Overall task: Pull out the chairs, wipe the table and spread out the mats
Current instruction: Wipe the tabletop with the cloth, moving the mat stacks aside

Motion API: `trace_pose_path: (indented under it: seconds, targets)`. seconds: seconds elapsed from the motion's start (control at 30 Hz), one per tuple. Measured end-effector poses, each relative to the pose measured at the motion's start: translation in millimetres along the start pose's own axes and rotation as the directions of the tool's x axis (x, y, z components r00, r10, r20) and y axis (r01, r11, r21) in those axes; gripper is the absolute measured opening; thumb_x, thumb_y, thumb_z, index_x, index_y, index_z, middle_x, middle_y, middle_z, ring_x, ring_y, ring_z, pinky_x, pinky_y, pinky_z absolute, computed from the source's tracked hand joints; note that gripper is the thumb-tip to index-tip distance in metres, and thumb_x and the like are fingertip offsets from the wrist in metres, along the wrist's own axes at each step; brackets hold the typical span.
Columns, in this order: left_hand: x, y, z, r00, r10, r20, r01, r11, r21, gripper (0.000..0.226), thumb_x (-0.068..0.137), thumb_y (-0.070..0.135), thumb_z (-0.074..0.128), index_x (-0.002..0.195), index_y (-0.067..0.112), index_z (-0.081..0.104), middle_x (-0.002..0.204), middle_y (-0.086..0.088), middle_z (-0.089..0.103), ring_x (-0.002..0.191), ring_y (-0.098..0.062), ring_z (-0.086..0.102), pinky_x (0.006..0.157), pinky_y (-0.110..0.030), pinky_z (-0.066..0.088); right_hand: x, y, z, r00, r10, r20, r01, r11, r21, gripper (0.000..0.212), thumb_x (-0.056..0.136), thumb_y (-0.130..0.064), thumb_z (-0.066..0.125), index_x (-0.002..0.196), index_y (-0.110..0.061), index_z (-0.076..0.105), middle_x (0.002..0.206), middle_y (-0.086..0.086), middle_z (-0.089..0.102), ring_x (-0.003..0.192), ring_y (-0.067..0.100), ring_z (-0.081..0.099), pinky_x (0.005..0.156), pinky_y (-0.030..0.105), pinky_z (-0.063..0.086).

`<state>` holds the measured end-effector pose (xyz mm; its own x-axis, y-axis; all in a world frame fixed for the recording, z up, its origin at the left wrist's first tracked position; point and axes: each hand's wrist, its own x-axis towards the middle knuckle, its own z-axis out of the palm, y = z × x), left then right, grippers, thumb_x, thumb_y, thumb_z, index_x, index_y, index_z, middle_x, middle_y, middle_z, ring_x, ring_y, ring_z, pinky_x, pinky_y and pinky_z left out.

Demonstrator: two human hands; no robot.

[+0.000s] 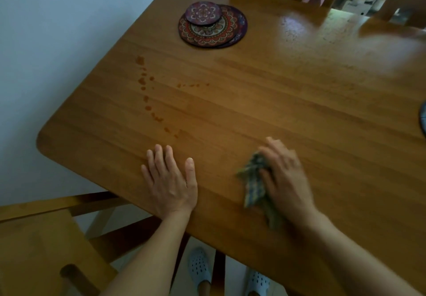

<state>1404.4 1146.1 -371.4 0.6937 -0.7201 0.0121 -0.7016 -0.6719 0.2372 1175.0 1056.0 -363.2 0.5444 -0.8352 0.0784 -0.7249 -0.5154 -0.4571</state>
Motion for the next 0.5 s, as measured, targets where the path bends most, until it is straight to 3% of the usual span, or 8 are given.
trace_pose_path:
  seconds: [0.03,0.1,0.17,0.2,0.27,0.33,0.4,0.5]
  targets:
    - [-0.3,0.5,-0.2,1.000,0.001,0.001,-0.001,1.000,0.001,0.076,0.096,0.062,0.008,0.151,0.015,0.030,0.161,-0.009,0.023,0.150,-0.025,0.010,0.122,-0.047,0.005,5.2,31.8,-12.4,0.978,0.165,-0.125,-0.166,0.986,0.000,0.046,0.096,-0.021,0.044,0.140,-0.009,0.044,0.150,0.017,0.039,0.141,0.036,0.033,0.115,0.057,0.026]
    - [-0.3,0.5,0.1,1.000,0.005,0.004,-0.005,1.000,0.000,0.076,0.096,0.062,0.008,0.152,0.015,0.029,0.161,-0.009,0.023,0.151,-0.025,0.010,0.122,-0.048,0.005,20.2,86.8,-40.7,0.827,0.456,-0.328,-0.479,0.878,0.013,0.050,0.094,-0.018,0.039,0.141,-0.001,0.040,0.148,0.025,0.038,0.137,0.043,0.034,0.115,0.055,0.025]
    - [-0.4,0.0,0.2,1.000,0.004,0.009,-0.004,1.000,0.005,0.077,0.095,0.063,0.009,0.152,0.015,0.028,0.161,-0.010,0.023,0.151,-0.025,0.010,0.122,-0.048,0.005,39.3,104.6,-55.9,0.641,0.660,-0.392,-0.691,0.719,0.079,0.050,0.094,-0.019,0.037,0.143,-0.010,0.037,0.154,0.019,0.028,0.142,0.039,0.025,0.119,0.047,0.017]
    - [-0.4,-0.4,0.3,1.000,0.008,0.014,-0.008,1.000,0.009,0.078,0.095,0.063,0.008,0.152,0.014,0.028,0.161,-0.010,0.023,0.151,-0.025,0.009,0.122,-0.048,0.005,50.3,99.4,-53.9,0.595,0.699,-0.397,-0.731,0.675,0.094,0.045,0.096,-0.022,0.036,0.140,-0.014,0.042,0.155,0.015,0.028,0.142,0.037,0.024,0.118,0.043,0.016]
    - [-0.6,-0.6,-0.5,1.000,0.016,0.024,-0.016,1.000,0.012,0.079,0.094,0.064,0.007,0.152,0.014,0.027,0.161,-0.010,0.021,0.151,-0.026,0.009,0.122,-0.049,0.005,73.3,65.8,-35.6,0.669,0.656,-0.349,-0.675,0.733,0.083,0.041,0.097,-0.032,0.032,0.122,-0.013,0.059,0.150,0.012,0.039,0.138,0.035,0.030,0.117,0.040,0.018]
    - [0.0,-0.1,-1.4,1.000,0.014,0.025,-0.015,1.000,0.009,0.080,0.094,0.064,0.006,0.152,0.014,0.027,0.161,-0.010,0.021,0.151,-0.026,0.008,0.122,-0.049,0.005,88.9,12.3,-3.7,0.852,0.454,-0.259,-0.467,0.884,0.014,0.044,0.098,-0.035,0.032,0.111,-0.012,0.068,0.142,0.011,0.051,0.135,0.033,0.036,0.117,0.044,0.021]
    - [0.1,0.9,-1.4,1.000,0.008,0.018,-0.008,1.000,-0.002,0.079,0.094,0.063,0.008,0.151,0.013,0.030,0.160,-0.011,0.024,0.150,-0.027,0.010,0.122,-0.049,0.005,87.0,-43.0,29.5,0.970,0.203,-0.137,-0.212,0.976,-0.057,0.037,0.099,-0.029,0.040,0.120,-0.014,0.065,0.142,0.008,0.052,0.139,0.030,0.035,0.119,0.046,0.017]
    - [-0.3,0.0,-1.5,1.000,0.011,0.007,-0.011,1.000,-0.018,0.077,0.095,0.059,0.010,0.150,0.011,0.034,0.159,-0.013,0.028,0.150,-0.028,0.014,0.121,-0.049,0.007,53.3,-91.6,49.1,0.991,-0.105,0.081,0.111,0.991,-0.074,0.042,0.100,-0.028,0.040,0.139,-0.020,0.051,0.153,0.000,0.039,0.148,0.022,0.019,0.122,0.045,0.011]
